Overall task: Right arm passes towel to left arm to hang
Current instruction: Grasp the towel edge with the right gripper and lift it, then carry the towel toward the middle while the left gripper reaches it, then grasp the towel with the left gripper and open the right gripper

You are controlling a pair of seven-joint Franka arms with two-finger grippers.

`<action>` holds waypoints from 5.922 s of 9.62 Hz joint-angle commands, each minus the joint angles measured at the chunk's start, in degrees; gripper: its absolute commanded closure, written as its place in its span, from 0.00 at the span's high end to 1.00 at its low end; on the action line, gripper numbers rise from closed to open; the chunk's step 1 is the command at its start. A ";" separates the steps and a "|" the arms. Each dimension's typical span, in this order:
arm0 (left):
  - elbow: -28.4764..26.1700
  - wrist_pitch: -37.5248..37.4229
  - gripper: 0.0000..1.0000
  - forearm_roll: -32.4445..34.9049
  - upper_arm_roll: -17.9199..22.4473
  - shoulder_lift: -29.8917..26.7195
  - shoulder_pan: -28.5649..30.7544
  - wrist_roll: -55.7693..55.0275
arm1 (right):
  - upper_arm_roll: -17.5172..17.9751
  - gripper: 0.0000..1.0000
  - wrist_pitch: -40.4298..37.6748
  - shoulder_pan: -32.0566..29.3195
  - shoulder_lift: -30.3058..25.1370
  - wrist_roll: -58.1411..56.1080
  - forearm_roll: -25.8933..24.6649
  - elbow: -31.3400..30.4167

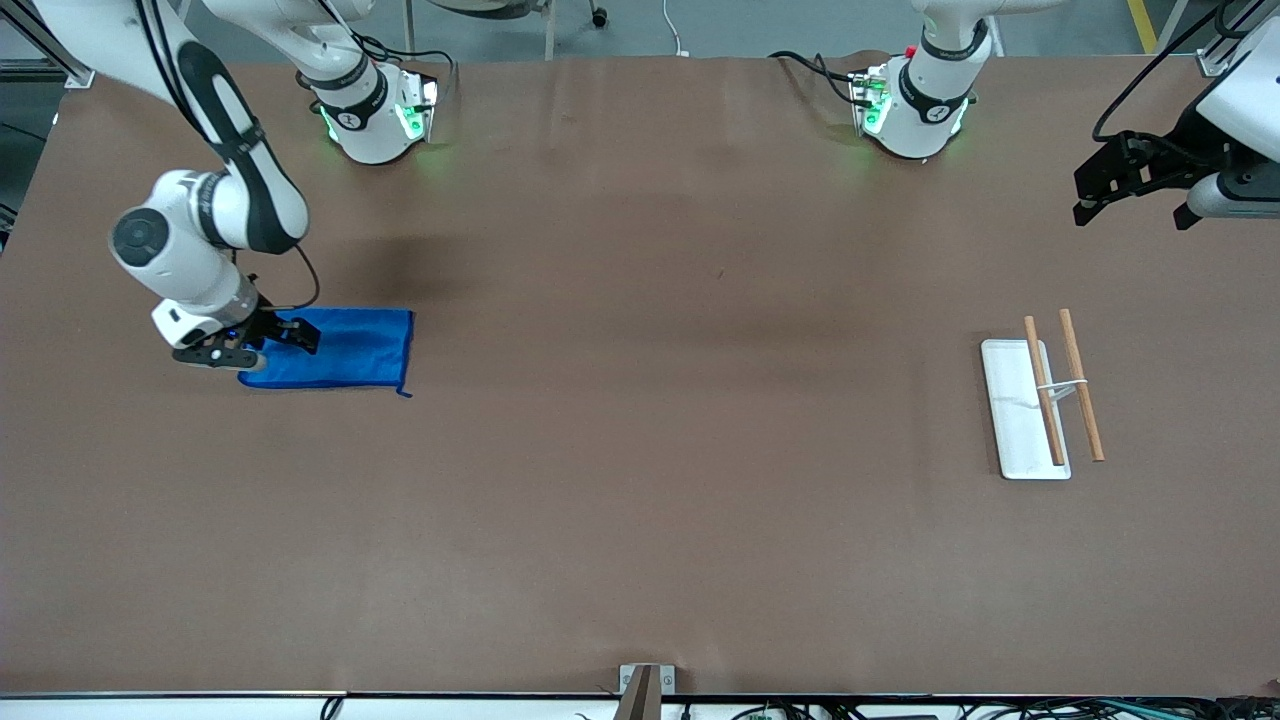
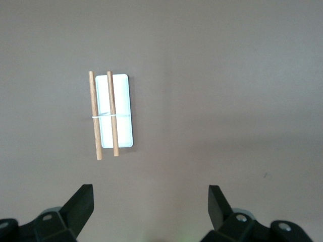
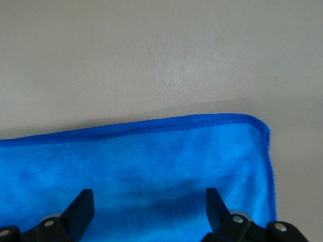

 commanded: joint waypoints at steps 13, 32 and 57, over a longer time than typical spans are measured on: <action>1.23 -0.68 1.00 0.17 -0.36 2.58 -0.20 0.87 | 7.45 0.00 -36.59 0.78 -8.49 10.83 -0.12 18.92; -16.96 3.10 1.00 -76.00 -3.42 30.79 4.98 37.78 | 42.44 0.00 -18.65 3.51 0.20 16.04 80.45 44.81; -11.26 6.77 0.00 -95.37 -10.22 36.70 1.73 33.78 | 42.80 1.00 -17.51 2.46 -0.40 15.78 80.05 43.68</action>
